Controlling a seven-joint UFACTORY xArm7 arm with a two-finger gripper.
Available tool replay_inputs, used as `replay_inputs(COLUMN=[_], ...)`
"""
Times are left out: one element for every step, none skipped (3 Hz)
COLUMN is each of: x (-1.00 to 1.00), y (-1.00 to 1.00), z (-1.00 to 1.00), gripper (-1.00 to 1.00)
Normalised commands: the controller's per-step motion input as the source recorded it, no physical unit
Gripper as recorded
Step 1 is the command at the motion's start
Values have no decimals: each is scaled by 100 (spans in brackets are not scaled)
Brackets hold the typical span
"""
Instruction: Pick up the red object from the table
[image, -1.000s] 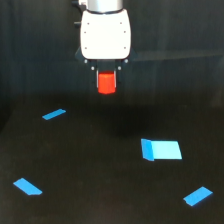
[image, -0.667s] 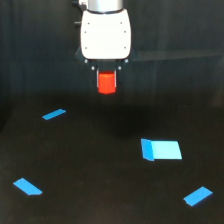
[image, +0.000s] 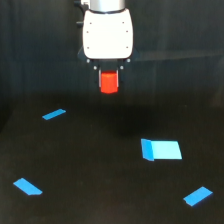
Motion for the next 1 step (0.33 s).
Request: replay_inputs(x=[-13], y=[3], z=[16], gripper=[-100])
